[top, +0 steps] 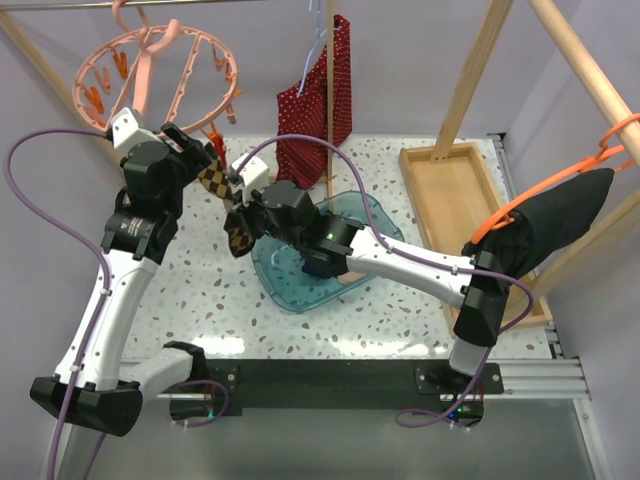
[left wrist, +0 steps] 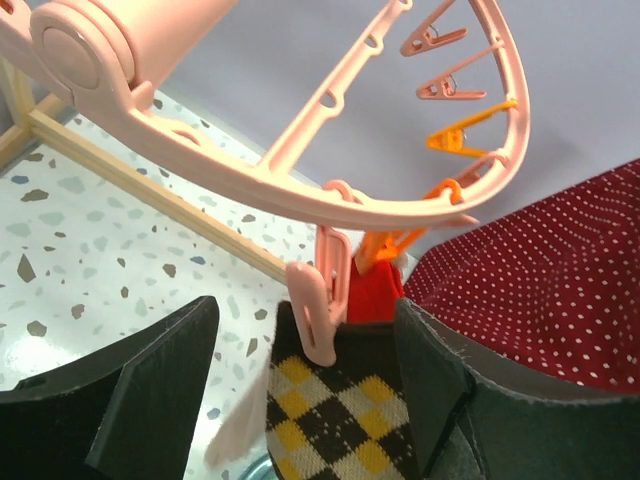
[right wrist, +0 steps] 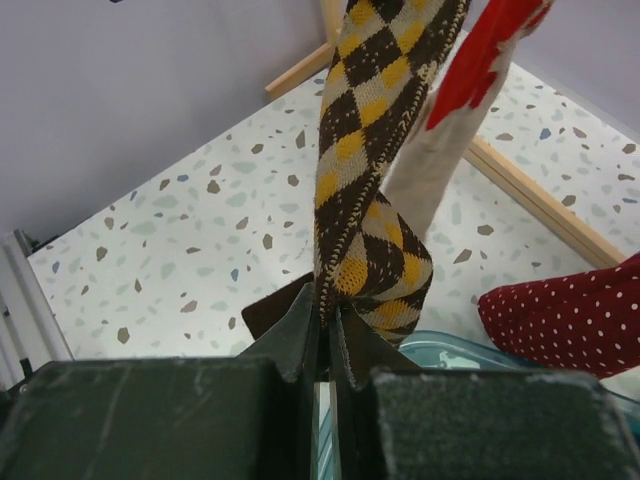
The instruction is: Remove the socks clipped to the hanger
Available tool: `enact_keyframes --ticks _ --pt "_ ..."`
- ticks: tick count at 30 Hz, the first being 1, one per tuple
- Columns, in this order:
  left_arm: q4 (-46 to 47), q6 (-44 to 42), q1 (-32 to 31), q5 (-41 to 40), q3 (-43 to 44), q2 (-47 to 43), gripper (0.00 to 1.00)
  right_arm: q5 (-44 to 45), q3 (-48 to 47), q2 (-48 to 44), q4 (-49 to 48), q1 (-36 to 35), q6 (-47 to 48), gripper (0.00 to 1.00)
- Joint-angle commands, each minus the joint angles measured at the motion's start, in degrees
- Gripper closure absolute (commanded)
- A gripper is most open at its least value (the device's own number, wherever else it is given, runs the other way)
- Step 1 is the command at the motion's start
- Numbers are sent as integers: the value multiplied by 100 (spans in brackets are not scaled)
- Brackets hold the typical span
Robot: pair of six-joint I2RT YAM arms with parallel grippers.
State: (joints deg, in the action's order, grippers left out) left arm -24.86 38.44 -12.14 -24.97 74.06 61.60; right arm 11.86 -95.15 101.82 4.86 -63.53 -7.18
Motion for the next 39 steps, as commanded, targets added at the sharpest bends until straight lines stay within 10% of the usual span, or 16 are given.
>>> enact_keyframes --ticks 1,15,28,39 --pt "262 59 -8 -456 240 150 25 387 -65 -207 -293 -46 243 100" --pt "649 50 -16 -632 390 590 34 827 -12 -215 -390 -388 682 100" --pt "851 -275 -16 -597 249 502 99 967 207 -338 -434 -441 683 100" --pt "948 -363 -16 -96 126 405 100 1511 840 -891 -311 -441 683 100"
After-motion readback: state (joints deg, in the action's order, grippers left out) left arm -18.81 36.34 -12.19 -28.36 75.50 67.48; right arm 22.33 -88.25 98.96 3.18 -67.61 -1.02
